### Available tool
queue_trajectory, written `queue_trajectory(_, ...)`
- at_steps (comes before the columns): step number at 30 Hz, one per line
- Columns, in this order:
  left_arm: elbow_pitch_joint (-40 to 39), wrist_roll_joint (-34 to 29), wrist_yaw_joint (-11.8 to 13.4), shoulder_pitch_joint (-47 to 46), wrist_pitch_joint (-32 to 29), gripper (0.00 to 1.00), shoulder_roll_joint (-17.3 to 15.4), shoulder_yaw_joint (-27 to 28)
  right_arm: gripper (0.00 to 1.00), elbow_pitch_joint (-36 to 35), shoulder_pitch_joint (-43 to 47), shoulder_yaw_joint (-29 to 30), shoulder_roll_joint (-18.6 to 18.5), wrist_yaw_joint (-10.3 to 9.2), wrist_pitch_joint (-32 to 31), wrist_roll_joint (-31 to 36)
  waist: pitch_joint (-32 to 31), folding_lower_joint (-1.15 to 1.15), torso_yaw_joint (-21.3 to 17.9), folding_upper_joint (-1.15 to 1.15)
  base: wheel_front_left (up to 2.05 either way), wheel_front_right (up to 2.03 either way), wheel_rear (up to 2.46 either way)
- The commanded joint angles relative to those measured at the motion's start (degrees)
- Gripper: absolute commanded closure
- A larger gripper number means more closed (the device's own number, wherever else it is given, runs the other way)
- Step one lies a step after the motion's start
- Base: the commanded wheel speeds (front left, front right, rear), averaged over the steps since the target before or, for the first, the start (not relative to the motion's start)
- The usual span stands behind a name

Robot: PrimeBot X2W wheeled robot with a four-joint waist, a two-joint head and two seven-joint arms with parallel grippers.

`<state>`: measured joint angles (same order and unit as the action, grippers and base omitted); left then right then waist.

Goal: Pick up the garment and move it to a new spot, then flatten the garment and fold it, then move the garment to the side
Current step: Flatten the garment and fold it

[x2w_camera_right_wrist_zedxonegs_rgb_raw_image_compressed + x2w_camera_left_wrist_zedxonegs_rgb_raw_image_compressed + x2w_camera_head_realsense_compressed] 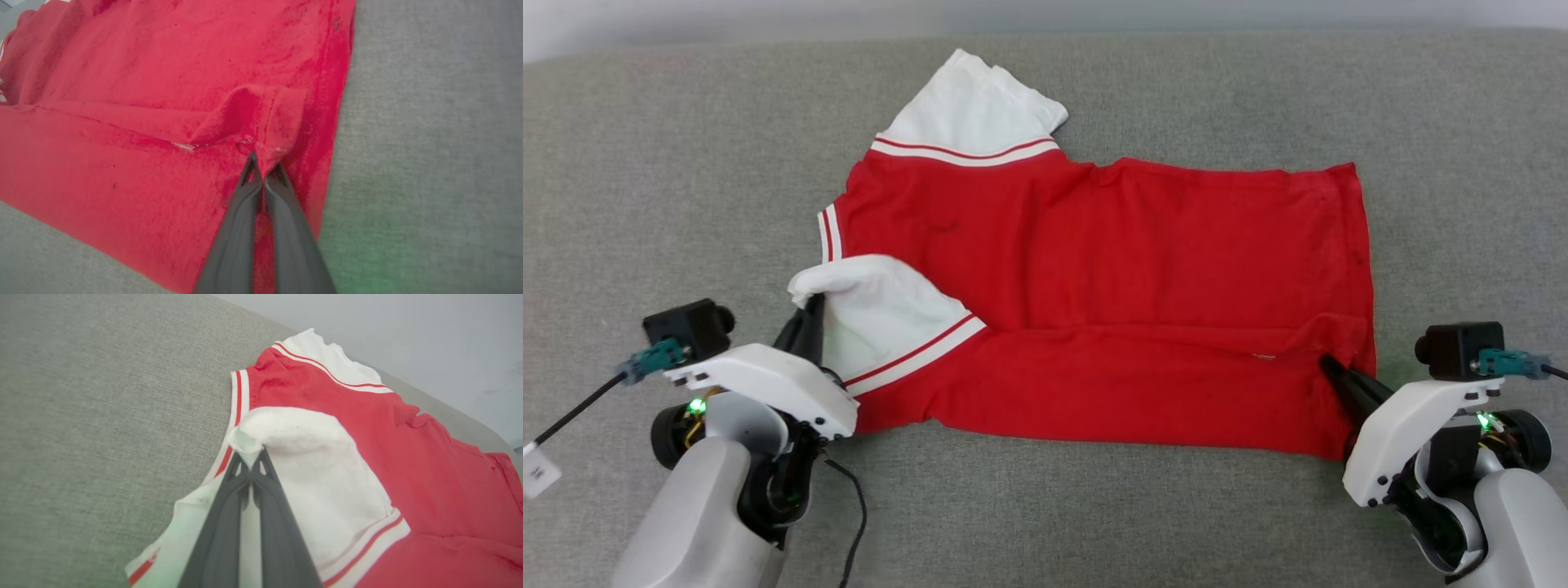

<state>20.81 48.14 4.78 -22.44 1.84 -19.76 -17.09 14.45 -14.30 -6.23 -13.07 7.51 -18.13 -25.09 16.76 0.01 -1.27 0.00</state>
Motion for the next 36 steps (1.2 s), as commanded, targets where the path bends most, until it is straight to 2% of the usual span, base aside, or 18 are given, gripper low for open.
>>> queue_trajectory(1,1.47,0.31,-0.75,-1.19,-0.92,1.0,0.41,-0.63,1.0,0.8,-1.05,-0.31,-0.15,-0.04,0.51,0.52,1.06,-0.01,-0.12,0.0,0.0,0.0,0.0)
queue_trajectory(2,3.04,0.51,-1.35,-1.9,-1.42,1.0,0.63,-0.92,0.93,1.88,-1.38,-0.5,-0.05,-0.04,0.48,0.64,1.24,-0.01,-0.21,0.0,0.0,0.0,0.0)
queue_trajectory(4,5.69,1.32,-2.54,-3.2,-2.5,1.0,1.3,-1.42,0.58,3.71,-1.58,-1.33,0.1,-0.06,0.86,0.81,1.35,-0.01,-0.38,0.0,0.0,0.0,0.0)
queue_trajectory(5,6.93,1.52,-3.02,-3.62,-2.84,0.78,1.5,-1.6,0.05,4.37,-1.75,-1.71,0.23,-0.06,1.24,0.72,1.32,-0.01,-0.51,0.0,0.0,0.0,0.0)
queue_trajectory(6,7.99,1.81,-3.38,-3.91,-2.86,0.55,1.64,-1.61,0.0,4.9,-1.89,-2.15,0.17,-0.06,1.59,0.84,1.17,-0.01,-0.64,0.0,0.0,0.0,0.0)
queue_trajectory(7,8.99,2.0,-3.84,-4.12,-2.75,0.08,1.83,-1.64,0.0,5.11,-2.1,-2.52,0.19,-0.06,2.52,0.64,1.0,-0.01,-0.71,0.0,0.0,0.0,0.0)
queue_trajectory(8,9.81,2.11,-4.18,-4.36,-2.58,0.0,1.95,-1.62,0.0,5.17,-2.21,-2.81,0.11,-0.06,3.51,0.63,0.7,-0.01,-0.79,0.0,0.0,0.0,0.0)
queue_trajectory(15,12.37,2.92,-5.53,-3.9,-1.04,0.0,0.05,-0.1,0.0,1.49,-0.02,-2.32,0.72,-0.04,14.69,0.79,-4.01,-0.01,-1.61,0.0,0.0,0.0,0.0)
queue_trajectory(19,10.32,3.39,-5.22,-1.73,-2.79,0.0,-2.6,0.38,0.0,-1.17,2.36,-2.24,1.45,-0.04,18.78,0.91,-7.98,-0.01,-2.53,0.0,0.0,0.0,0.0)
queue_trajectory(27,1.08,4.97,-2.31,3.74,-14.04,0.0,-9.61,0.02,0.0,-4.38,6.29,-0.91,1.79,-0.04,17.92,2.1,-11.49,-0.01,-4.32,0.0,0.0,0.0,0.0)
queue_trajectory(32,-5.73,7.58,1.19,7.84,-24.47,0.0,-14.18,-0.18,0.0,-7.71,8.21,0.67,2.39,-0.04,16.15,3.24,-10.76,-0.01,-5.67,0.0,0.0,0.0,0.0)
queue_trajectory(36,-9.84,9.25,4.31,10.85,-29.97,0.0,-16.89,0.29,0.0,-9.74,8.62,0.97,3.28,-0.04,15.34,3.81,-8.32,-0.01,-6.88,0.0,0.0,0.0,0.0)
